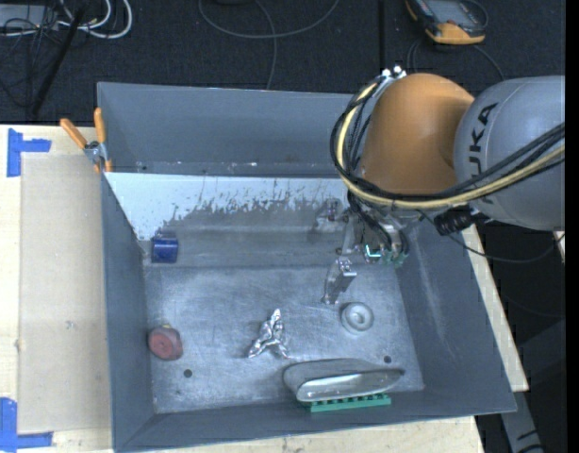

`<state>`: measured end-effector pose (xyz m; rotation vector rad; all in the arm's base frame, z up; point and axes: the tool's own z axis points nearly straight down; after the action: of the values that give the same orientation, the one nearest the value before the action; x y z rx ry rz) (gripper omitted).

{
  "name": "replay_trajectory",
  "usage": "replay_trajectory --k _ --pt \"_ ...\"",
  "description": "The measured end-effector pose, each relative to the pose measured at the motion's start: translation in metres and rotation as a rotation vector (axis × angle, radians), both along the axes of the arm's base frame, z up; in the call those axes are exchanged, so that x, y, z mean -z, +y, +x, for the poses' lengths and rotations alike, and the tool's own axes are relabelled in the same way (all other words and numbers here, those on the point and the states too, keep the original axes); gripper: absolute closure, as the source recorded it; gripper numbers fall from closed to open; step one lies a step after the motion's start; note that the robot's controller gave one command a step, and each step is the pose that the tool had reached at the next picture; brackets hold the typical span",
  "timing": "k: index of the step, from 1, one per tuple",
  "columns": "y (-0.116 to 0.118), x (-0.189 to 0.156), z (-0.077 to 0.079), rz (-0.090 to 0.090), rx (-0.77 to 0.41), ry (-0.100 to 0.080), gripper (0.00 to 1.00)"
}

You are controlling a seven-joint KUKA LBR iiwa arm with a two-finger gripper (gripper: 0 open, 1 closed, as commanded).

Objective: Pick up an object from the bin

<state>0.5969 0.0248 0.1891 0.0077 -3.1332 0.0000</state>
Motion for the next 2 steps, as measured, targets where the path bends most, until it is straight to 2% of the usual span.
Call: replay_trajectory --k 1,2 --pt "-0.004 0.104 -0.070 0.002 0.068 -0.032 0.00" --pt "0.064 0.110 -0.064 0.003 -0.092 -0.025 0.00"
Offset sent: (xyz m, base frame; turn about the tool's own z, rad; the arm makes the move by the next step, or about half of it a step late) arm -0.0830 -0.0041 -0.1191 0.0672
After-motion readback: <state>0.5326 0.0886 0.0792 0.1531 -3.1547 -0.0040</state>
